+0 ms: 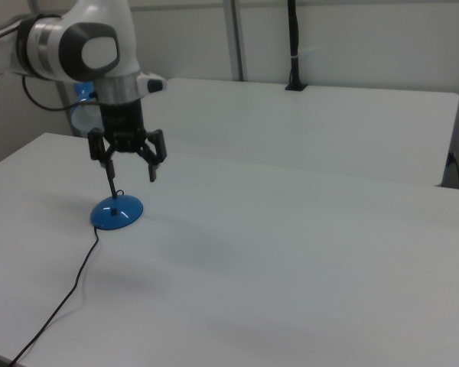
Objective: Turn on the lamp
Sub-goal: 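Move the gripper down and over toward the blue lamp base, then lower the gripper onto the switch on the lamp base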
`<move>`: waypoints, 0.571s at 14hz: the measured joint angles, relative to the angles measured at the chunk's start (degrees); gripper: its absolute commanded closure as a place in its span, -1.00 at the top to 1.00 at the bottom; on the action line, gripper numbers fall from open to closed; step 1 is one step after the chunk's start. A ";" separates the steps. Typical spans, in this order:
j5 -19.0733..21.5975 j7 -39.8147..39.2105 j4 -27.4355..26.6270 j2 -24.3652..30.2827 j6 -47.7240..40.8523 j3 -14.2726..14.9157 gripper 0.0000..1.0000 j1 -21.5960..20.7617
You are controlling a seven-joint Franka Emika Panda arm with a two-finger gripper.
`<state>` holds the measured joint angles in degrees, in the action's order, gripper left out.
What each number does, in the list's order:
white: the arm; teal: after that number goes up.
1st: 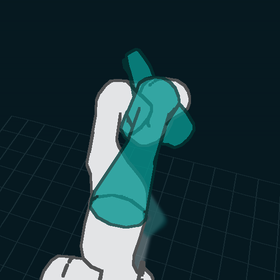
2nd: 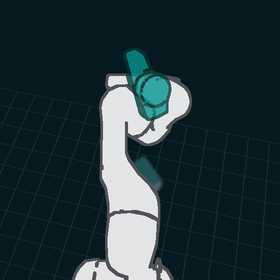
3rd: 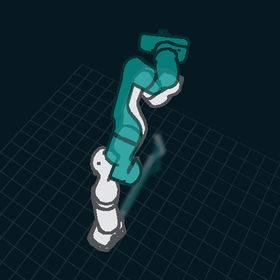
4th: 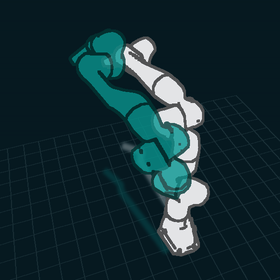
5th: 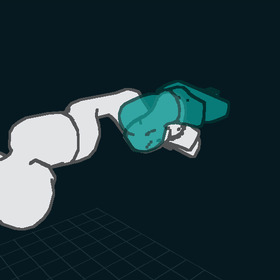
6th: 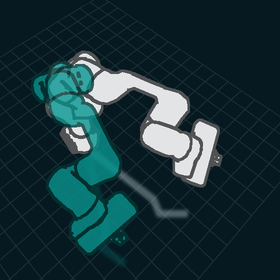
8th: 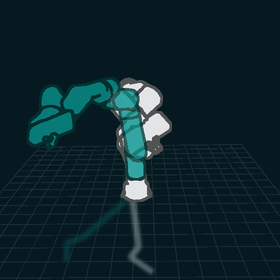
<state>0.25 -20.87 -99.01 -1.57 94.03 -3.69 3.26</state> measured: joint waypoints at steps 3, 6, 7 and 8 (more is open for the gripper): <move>1.10 2.83 -0.95 -1.89 0.21 -0.77 -0.77 -1.91; 2.22 10.98 -1.19 -4.70 4.49 -0.89 -1.00 -4.72; 2.29 12.95 -1.56 -5.62 6.98 -0.91 -1.00 -5.59; 2.36 14.43 -2.22 -6.51 9.95 -0.92 -1.00 -6.44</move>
<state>2.61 -6.43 -101.23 -8.08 103.98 -4.62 -3.18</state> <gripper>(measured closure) 0.753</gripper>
